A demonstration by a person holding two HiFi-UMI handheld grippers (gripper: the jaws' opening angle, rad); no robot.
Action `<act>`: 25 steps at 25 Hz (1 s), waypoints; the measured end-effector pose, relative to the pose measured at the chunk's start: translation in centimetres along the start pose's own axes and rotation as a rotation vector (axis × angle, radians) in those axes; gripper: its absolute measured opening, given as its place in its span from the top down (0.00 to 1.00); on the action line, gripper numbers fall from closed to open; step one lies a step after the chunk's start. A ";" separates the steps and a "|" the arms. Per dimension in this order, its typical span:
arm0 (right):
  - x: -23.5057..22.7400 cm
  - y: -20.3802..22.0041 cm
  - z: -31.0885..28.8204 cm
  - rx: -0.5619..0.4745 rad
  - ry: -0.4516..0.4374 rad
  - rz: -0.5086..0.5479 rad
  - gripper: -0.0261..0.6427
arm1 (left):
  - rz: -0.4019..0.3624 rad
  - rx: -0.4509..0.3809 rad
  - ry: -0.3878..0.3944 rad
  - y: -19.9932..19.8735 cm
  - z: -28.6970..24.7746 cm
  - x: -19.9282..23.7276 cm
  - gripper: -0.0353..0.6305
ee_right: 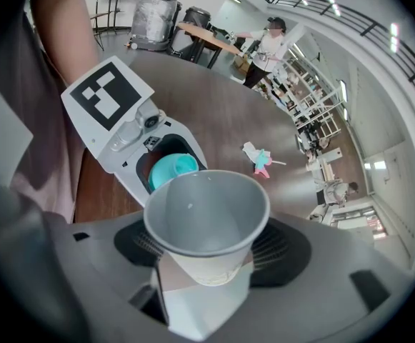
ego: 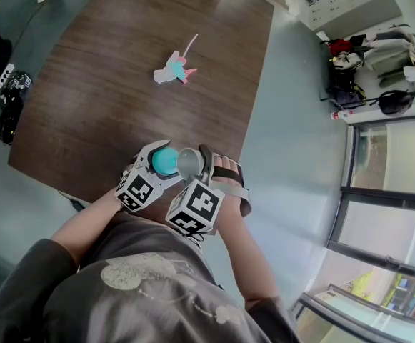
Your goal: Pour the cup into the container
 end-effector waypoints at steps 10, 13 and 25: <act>0.0 -0.1 0.0 0.014 -0.005 0.016 0.50 | 0.001 0.001 0.000 0.1 -0.1 0.0 0.34; -0.1 -0.2 0.2 0.019 -0.007 0.018 0.50 | 0.001 -0.001 0.000 0.1 0.0 -0.1 0.34; -0.2 -0.4 0.5 0.029 -0.003 0.037 0.50 | 0.000 -0.005 -0.001 0.2 0.0 -0.1 0.34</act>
Point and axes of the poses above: the fingertips, and each gripper's own axes: z backward along the fingers, x to its left, y out of its underside, the point moved 8 cm from there along z, backward along the fingers, and after that the axes turned 6 degrees about -x, right-handed, at the moved point
